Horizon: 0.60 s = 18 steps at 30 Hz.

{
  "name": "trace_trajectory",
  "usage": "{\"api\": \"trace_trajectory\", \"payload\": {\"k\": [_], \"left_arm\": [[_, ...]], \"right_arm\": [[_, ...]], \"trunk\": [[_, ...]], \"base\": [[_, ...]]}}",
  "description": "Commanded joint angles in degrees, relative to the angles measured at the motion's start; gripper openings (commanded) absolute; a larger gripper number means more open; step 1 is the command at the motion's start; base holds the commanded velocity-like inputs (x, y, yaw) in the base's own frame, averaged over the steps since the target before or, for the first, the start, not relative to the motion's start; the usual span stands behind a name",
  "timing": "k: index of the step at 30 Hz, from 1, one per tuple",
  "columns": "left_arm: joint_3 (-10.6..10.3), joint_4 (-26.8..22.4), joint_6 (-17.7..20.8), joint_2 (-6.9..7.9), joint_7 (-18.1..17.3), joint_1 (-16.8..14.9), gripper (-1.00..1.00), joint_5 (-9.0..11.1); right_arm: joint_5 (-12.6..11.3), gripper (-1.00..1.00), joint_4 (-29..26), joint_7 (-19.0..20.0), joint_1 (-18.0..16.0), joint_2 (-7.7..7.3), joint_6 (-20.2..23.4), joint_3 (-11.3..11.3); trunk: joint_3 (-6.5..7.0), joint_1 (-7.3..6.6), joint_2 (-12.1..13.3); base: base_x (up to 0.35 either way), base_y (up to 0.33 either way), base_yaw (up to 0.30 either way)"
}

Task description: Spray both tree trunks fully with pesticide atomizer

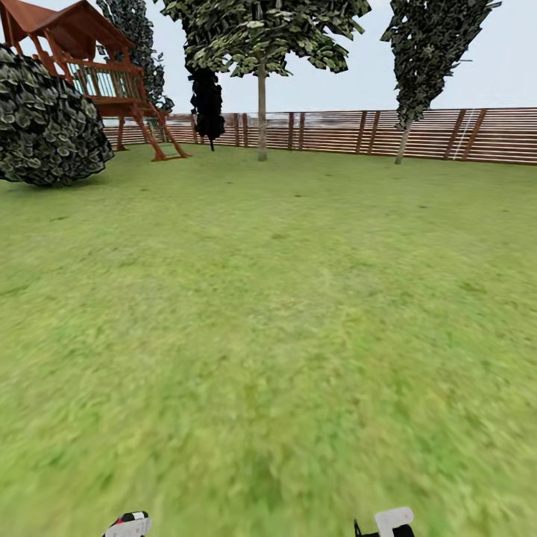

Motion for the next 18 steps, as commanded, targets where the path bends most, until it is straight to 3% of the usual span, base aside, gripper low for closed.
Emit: {"api": "trace_trajectory", "payload": {"k": [1,18], "left_arm": [[0.01,-0.01,0.0,0.0,-0.01,0.0,-1.0,0.0],[-0.02,-0.01,0.0,-0.07,-0.06,0.0,-1.0,0.0]], "right_arm": [[0.0,1.0,0.0,0.0,0.0,0.0,0.0,0.0],[0.0,1.0,0.0,0.0,0.0,0.0,0.0,0.0]], "trunk": [[0.0,0.0,0.0],[0.0,0.0,0.0]], "base": [[0.337,0.0,0.0],[0.338,0.0,0.0]]}}
